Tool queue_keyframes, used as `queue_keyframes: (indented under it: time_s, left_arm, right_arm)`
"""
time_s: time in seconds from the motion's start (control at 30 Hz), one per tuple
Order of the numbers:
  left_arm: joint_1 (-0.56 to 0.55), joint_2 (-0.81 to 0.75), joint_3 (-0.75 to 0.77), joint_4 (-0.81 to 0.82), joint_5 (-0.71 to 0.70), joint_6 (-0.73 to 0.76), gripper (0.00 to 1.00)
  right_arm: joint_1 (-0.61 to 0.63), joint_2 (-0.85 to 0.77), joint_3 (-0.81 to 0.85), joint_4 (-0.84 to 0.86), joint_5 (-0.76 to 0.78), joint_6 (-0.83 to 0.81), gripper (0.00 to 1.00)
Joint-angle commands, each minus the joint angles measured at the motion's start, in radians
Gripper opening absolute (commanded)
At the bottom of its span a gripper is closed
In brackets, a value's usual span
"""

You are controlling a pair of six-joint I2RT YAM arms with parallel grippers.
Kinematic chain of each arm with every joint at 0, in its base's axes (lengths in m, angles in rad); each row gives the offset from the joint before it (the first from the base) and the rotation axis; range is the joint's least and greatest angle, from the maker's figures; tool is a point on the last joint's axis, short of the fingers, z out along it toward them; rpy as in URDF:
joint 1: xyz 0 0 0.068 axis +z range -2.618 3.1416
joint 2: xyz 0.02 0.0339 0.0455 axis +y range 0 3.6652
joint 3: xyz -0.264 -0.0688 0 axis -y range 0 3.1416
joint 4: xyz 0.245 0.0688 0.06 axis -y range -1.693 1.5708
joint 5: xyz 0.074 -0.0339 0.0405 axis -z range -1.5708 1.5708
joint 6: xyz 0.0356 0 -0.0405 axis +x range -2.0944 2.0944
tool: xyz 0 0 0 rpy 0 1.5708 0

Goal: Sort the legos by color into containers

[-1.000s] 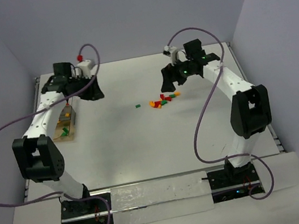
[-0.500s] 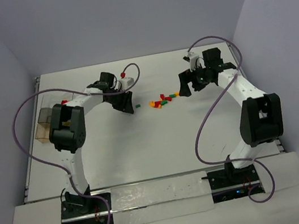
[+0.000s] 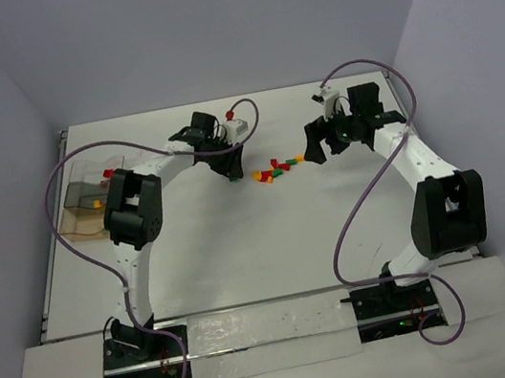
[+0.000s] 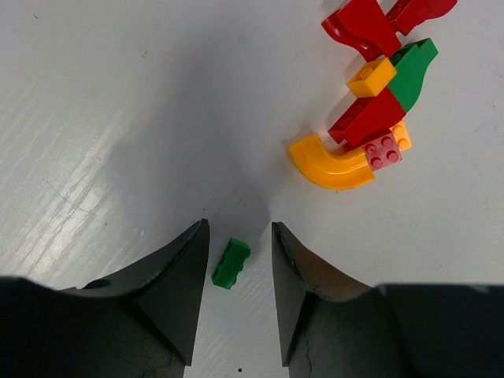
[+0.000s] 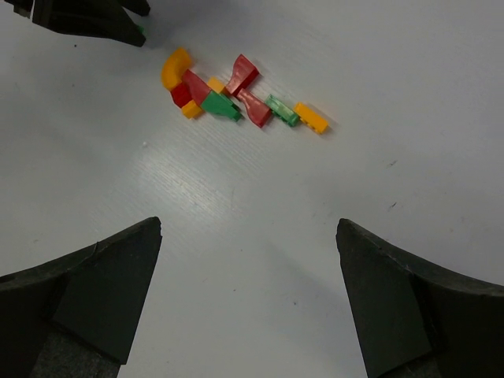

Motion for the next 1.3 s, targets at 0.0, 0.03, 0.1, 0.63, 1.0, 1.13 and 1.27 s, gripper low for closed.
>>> queue_keyframes:
  time_s: [0.0, 0.03, 0.1, 0.63, 1.0, 1.13, 1.27]
  left_arm:
    - [-0.005, 0.047, 0.002, -0.075, -0.008, 0.041, 0.47]
    - [-0.005, 0.047, 0.001, -0.074, -0.013, 0.041, 0.46]
    - [-0.014, 0.050, 0.001, -0.075, -0.061, 0.031, 0.44]
    - [-0.050, 0.030, -0.105, -0.146, -0.232, 0.123, 0.41]
    - [-0.048, 0.004, -0.171, -0.156, -0.240, 0.149, 0.36]
    - [-0.050, 0.005, -0.176, -0.156, -0.245, 0.156, 0.30]
    - [-0.048, 0.007, -0.166, -0.167, -0.243, 0.157, 0.19]
  right_arm:
    - [-0.017, -0.062, -0.023, 0.041, -0.029, -0.046, 0.99]
    - [-0.019, -0.068, -0.028, 0.048, -0.031, -0.048, 0.99]
    - [-0.019, -0.079, -0.051, 0.068, -0.040, -0.045, 0.99]
    - [-0.020, -0.094, -0.061, 0.078, -0.040, -0.068, 0.99]
    - [-0.022, -0.100, -0.061, 0.072, -0.041, -0.083, 0.99]
    - [-0.020, -0.099, -0.063, 0.078, -0.044, -0.083, 0.99]
    - [-0.022, -0.102, -0.066, 0.079, -0.043, -0.091, 0.99]
